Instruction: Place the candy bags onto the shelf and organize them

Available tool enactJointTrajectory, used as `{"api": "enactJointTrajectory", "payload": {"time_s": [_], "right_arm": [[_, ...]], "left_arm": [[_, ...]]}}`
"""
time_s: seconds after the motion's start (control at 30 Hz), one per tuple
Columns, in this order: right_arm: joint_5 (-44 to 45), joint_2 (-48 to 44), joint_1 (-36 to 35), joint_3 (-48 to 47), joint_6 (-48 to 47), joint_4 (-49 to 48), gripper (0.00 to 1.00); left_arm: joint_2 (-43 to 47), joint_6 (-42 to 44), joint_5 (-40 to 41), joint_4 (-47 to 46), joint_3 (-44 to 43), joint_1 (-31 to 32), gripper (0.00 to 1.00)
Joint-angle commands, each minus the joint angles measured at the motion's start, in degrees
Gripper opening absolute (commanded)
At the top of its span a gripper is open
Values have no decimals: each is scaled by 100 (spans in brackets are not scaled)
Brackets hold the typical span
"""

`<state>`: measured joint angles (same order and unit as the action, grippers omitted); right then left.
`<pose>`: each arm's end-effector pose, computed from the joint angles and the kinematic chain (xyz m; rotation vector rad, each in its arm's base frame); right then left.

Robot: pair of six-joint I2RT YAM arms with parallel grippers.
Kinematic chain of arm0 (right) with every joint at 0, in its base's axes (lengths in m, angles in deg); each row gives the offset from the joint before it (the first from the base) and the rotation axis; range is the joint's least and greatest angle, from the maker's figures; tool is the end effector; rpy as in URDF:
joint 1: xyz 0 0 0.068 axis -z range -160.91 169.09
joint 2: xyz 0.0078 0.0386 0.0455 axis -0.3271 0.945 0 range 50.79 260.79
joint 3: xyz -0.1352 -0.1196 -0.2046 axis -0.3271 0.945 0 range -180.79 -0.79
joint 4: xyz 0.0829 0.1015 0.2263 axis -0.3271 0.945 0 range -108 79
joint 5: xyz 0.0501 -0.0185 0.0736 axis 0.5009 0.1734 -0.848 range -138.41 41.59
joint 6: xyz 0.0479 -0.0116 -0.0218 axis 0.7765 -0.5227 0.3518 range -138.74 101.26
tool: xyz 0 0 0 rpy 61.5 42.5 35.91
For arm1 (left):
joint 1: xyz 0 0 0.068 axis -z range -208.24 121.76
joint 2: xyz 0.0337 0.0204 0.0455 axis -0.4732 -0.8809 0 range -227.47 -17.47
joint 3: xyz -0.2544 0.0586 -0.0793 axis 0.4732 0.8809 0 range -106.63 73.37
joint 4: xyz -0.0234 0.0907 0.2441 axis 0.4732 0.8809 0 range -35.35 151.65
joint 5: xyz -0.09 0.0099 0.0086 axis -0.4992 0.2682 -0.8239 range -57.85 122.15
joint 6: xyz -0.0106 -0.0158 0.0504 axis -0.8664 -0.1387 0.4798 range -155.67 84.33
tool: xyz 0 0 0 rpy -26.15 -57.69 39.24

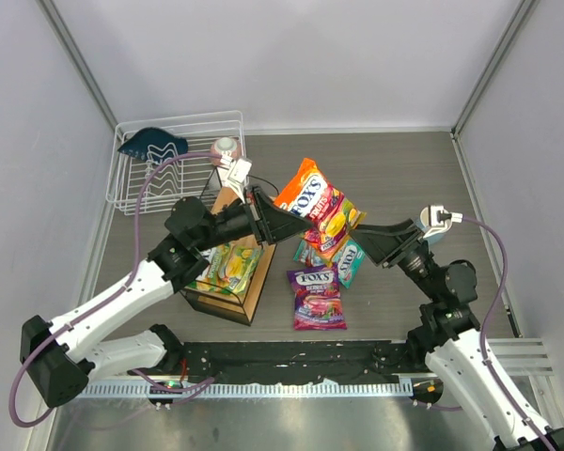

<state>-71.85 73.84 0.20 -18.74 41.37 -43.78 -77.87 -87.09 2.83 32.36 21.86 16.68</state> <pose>0.1148 0.0543 0.2926 0.0939 1.3740 1.4249 0.1599 -0.1839 0.3888 0.4178 1.5508 -1.7040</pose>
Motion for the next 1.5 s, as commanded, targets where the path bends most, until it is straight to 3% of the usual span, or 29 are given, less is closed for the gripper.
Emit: {"api": "enactJointTrajectory", "payload": {"time_s": [0.0, 0.33, 0.77, 1.03, 1.17, 1.43, 1.47], "right_arm": [[33, 209, 0, 222, 772, -1358, 98], [-64, 683, -9, 178, 1317, -2510, 98], [-38, 973, -35, 126, 1670, -2950, 94], [-29, 1176, -97, 90, 1679, -3038, 69], [-11, 1149, -114, 117, 1670, -3038, 52], [42, 982, -114, 126, 1538, -2748, 36], [59, 974, -114, 117, 1529, -2731, 34]], "left_arm": [[-7, -149, 49, -900, 9, -10, 0], [-244, -237, 31, -1173, -26, -10, 0], [-797, -369, 76, -1612, -202, 165, 1], [-982, -369, 102, -1744, -255, 236, 0], [-1009, -334, 102, -1727, -255, 236, 0], [-850, -114, 234, -1534, -123, 227, 1], [-833, -105, 234, -1516, -114, 236, 8]]}}
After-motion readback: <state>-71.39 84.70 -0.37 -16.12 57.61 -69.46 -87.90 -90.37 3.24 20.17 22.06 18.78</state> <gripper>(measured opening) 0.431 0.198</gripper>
